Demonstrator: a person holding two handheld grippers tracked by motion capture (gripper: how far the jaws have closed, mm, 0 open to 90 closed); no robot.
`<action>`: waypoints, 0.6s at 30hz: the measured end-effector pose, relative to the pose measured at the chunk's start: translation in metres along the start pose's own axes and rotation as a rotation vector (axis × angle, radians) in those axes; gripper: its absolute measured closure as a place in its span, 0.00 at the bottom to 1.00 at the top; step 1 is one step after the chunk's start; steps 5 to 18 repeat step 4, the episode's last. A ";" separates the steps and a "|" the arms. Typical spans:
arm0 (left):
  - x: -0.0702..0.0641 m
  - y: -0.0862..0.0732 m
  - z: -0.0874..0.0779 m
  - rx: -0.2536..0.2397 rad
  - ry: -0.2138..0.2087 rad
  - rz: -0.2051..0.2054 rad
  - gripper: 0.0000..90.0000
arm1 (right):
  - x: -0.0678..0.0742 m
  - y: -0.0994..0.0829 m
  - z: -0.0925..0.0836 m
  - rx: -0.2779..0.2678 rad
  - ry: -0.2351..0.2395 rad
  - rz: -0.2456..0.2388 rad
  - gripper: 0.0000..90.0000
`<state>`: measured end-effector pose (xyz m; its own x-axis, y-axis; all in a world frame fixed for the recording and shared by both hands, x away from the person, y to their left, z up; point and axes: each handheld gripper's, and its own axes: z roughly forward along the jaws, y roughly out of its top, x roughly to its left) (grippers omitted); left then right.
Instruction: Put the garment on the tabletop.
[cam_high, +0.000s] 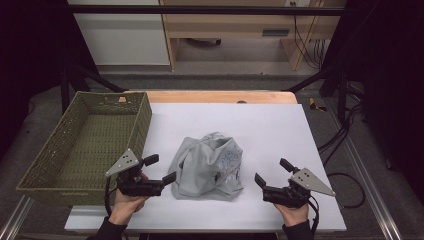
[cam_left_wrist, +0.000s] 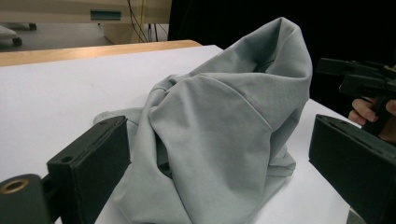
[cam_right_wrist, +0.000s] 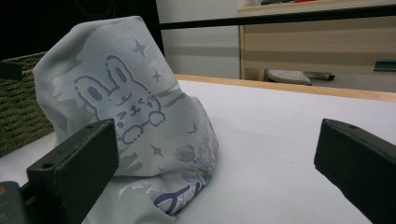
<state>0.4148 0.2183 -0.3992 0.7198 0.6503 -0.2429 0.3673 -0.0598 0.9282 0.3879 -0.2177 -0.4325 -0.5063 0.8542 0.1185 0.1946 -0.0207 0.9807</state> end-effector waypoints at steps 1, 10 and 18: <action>0.001 -0.001 -0.001 -0.006 0.008 -0.007 0.05 | 0.000 0.000 0.000 -0.001 -0.003 -0.003 0.00; 0.001 -0.003 -0.004 -0.019 0.033 0.001 0.05 | 0.000 0.000 -0.001 0.003 -0.005 0.004 0.00; 0.001 -0.003 -0.004 -0.019 0.033 0.001 0.05 | 0.000 0.000 -0.001 0.003 -0.005 0.004 0.00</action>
